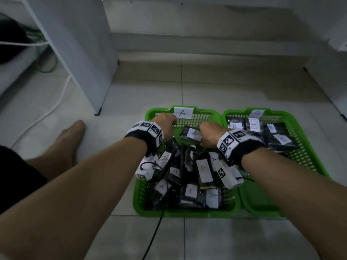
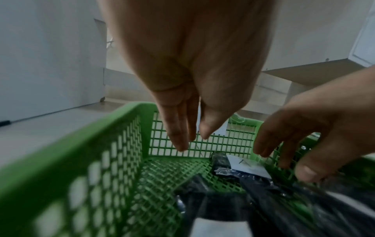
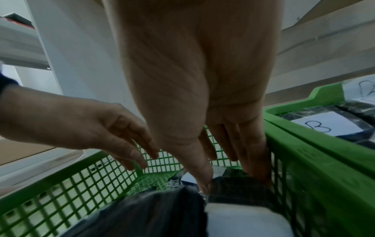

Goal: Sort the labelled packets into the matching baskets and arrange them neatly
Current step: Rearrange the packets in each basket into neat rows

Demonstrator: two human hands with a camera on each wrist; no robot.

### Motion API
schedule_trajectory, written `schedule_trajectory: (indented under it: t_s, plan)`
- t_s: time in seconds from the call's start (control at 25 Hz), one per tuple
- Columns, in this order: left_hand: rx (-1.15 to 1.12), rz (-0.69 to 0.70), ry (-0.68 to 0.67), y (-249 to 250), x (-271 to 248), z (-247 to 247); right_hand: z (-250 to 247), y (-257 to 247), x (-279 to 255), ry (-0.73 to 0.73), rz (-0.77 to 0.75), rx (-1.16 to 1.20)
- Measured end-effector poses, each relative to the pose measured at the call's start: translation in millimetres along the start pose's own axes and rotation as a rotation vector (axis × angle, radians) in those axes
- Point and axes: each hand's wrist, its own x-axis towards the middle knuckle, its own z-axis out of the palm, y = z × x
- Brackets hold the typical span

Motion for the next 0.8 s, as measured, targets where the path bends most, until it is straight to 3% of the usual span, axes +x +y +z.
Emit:
schedule_trajectory:
  t_s: [0.24, 0.32, 0.44, 0.6, 0.8]
  plan:
    - [-0.073, -0.141, -0.141, 32, 37, 24, 0, 0, 28, -0.001, -0.057, -0.012]
    - [-0.12, -0.16, -0.112, 26, 42, 25, -8, -2, 35, 0.048, -0.1, -0.089]
    - [-0.162, -0.144, -0.094, 13, 41, 24, -17, -5, 42, 0.163, -0.142, -0.159]
    - [-0.169, -0.071, -0.172, 13, 28, 20, -13, -7, 37, 0.136, -0.089, -0.185]
    - [-0.101, 0.023, 0.03, 31, 5, 11, -34, 9, 4, 0.094, 0.003, 0.156]
